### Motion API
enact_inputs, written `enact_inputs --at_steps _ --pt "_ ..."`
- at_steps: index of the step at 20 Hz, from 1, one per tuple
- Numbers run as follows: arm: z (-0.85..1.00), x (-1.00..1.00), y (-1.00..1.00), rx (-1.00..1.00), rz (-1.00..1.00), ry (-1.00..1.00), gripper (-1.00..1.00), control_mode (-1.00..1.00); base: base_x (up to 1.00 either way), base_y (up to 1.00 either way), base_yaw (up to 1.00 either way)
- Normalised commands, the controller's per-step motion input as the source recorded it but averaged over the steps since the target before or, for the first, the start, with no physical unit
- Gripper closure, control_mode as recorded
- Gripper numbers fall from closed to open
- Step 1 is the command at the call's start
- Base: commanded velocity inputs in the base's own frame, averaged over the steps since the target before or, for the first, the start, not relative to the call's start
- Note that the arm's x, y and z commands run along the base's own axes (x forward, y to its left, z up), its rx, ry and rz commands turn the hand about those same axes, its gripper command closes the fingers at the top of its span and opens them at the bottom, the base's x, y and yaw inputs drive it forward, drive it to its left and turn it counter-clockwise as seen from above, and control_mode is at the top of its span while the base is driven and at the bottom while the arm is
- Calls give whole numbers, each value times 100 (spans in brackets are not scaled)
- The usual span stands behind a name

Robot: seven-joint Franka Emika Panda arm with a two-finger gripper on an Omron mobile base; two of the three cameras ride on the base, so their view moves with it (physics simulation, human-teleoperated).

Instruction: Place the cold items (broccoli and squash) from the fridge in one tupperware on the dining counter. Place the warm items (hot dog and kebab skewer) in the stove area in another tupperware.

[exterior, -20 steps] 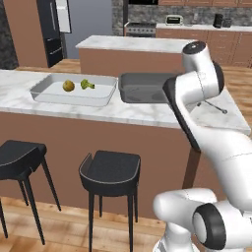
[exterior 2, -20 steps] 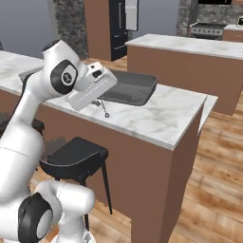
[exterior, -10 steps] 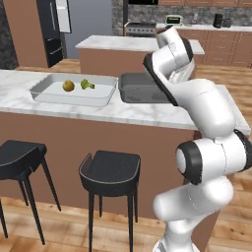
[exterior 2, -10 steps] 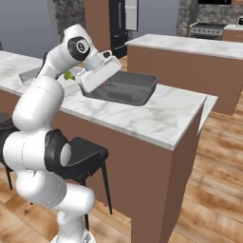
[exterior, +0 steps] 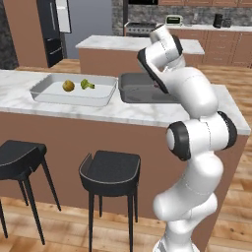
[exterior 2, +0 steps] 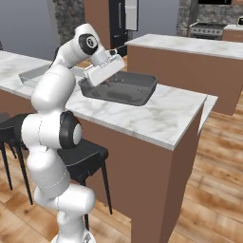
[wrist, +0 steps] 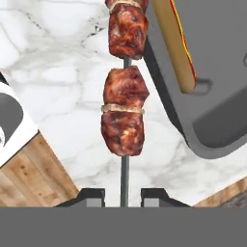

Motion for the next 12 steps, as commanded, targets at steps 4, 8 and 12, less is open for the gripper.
enact_inputs --at_steps 4,8,12 --pt "-27 47 0 2 1 0 100 -100 0 0 0" --pt "-23 42 0 2 0 0 100 -100 0 0 0" --pt "-20 46 0 3 1 0 100 -100 0 0 0"
